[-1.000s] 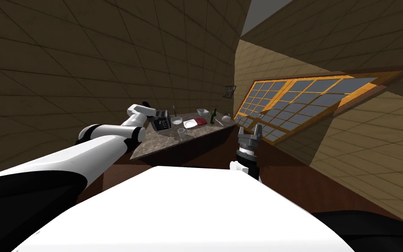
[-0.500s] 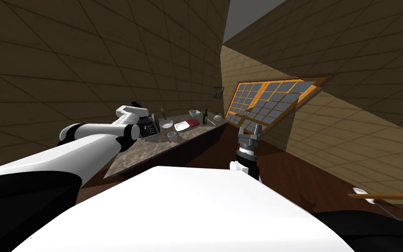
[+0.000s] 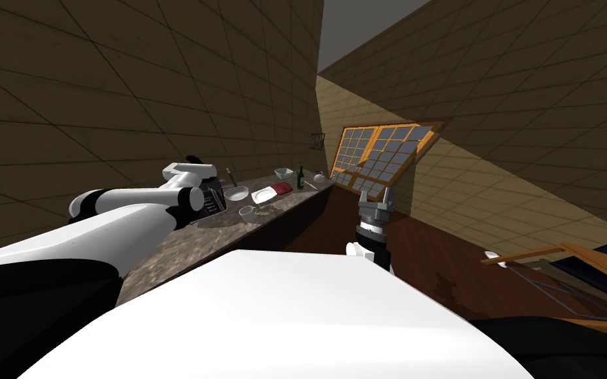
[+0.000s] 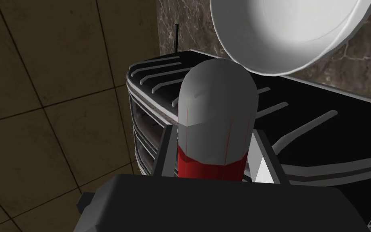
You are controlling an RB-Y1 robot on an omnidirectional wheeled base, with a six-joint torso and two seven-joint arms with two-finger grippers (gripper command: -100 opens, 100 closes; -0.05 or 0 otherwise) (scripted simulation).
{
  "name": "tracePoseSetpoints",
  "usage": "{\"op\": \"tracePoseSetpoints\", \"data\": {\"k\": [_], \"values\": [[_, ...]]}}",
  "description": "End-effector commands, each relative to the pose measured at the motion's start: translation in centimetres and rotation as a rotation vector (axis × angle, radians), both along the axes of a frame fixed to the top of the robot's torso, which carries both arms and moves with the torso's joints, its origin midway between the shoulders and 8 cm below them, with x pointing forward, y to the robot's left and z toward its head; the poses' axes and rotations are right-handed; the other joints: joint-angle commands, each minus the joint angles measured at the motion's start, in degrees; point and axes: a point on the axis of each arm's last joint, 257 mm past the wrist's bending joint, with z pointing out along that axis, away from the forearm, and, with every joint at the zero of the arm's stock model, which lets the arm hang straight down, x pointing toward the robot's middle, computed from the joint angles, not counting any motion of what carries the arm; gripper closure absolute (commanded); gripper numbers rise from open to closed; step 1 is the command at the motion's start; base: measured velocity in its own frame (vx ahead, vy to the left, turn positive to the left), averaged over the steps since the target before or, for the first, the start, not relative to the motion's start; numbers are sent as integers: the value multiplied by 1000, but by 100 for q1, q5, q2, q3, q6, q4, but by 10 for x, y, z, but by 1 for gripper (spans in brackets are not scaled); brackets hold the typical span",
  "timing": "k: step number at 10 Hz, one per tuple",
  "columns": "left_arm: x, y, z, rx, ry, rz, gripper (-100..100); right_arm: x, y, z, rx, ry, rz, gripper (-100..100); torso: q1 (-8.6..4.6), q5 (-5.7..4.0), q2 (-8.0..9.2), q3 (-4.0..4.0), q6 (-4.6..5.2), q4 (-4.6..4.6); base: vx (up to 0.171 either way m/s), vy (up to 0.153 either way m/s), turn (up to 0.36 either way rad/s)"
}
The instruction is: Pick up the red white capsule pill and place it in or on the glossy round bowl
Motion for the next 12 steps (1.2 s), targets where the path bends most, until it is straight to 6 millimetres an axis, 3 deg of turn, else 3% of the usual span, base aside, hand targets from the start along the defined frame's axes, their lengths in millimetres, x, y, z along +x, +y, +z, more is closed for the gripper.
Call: {"op": "tracePoseSetpoints", "data": {"k": [1, 2, 6, 7, 8, 10, 12], "values": [[0, 0, 0, 0, 0, 0, 100, 0, 0, 0, 0, 0, 0, 0, 0, 0, 0, 0, 0, 0, 78, 22, -37], [0, 0, 0, -4, -1, 1, -100, 0, 0, 0, 0, 0, 0, 0, -2, 0, 15, 5, -6, -2, 12, 3, 0], [0, -1, 0, -4, -2, 1, -100, 0, 0, 0, 0, 0, 0, 0, -10, -2, 51, 27, -8, 8, 2, 0, 0], [0, -1, 0, -4, -2, 1, 0, 0, 0, 0, 0, 0, 0, 0, -10, -2, 52, 28, -8, 8, 0, 0, 0], [2, 7, 31, -1, -27, 11, -100, 0, 0, 0, 0, 0, 0, 0, -10, -2, 52, 28, -8, 8, -84, 4, 5], [2, 7, 31, -1, -27, 11, -100, 0, 0, 0, 0, 0, 0, 0, -13, -2, 87, 48, -10, 17, -77, -5, 1], [3, 13, 62, 1, -53, 22, -100, 0, 0, 0, 0, 0, 0, 0, -10, -3, 85, 47, -10, 17, -91, 3, 4]]}}
